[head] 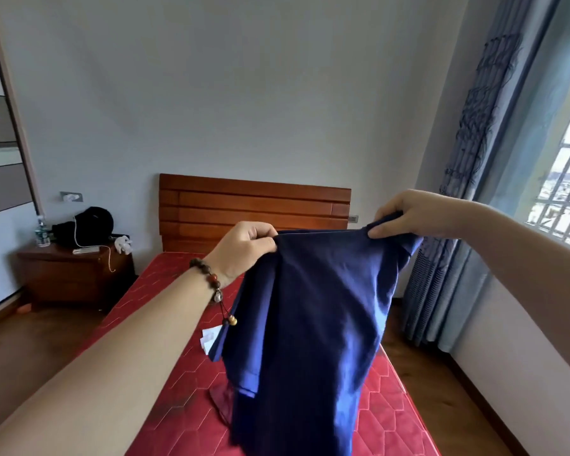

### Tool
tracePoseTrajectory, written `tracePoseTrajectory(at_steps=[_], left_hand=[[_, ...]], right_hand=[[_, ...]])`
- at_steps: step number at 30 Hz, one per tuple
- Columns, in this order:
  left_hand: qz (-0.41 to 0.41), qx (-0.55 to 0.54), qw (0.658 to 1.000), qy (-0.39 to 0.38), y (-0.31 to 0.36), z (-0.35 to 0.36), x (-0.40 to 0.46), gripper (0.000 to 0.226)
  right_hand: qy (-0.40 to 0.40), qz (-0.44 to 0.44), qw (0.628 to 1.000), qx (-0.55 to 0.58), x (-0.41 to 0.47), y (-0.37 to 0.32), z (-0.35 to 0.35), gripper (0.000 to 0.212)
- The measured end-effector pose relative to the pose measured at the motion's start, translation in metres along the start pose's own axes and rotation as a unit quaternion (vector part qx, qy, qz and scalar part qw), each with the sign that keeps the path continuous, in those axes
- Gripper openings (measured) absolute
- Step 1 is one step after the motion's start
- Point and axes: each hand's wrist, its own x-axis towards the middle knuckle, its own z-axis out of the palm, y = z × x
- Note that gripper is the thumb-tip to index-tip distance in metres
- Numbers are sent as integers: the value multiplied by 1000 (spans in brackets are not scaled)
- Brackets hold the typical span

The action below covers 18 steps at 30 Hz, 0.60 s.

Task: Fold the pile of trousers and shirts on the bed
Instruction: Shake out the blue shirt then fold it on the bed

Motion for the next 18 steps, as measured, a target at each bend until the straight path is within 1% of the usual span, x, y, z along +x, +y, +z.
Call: tracePoseTrajectory(at_steps=[2,3,7,9,11,13,15,18], left_hand=[[9,32,999,-1,6,-7,3,14],[18,63,998,0,7,-9,3,15],[70,209,975,-18,2,-9,-4,11],[74,247,966,-15,-6,-8,-9,14],[82,270,959,1,-13,-9,-11,19],[90,271,958,19,-19,-9,-14,18],[95,265,959,38,-26,-5,-18,15],[107,275,954,59,-40,11,-29,11]], right_hand=[[-24,12,999,-17,-1,2,2,16],[-22,13,999,-21,0,2,4,19],[44,-4,999,-29,9,1,6,29],[64,-21,997,-49,14,1,7,29],[79,-27,995,-63,17,1,7,22],[96,-32,990,-98,20,-2,8,21],[123,-51,983,-123,23,-8,7,15],[152,-64,983,-84,25,-21,5,13]])
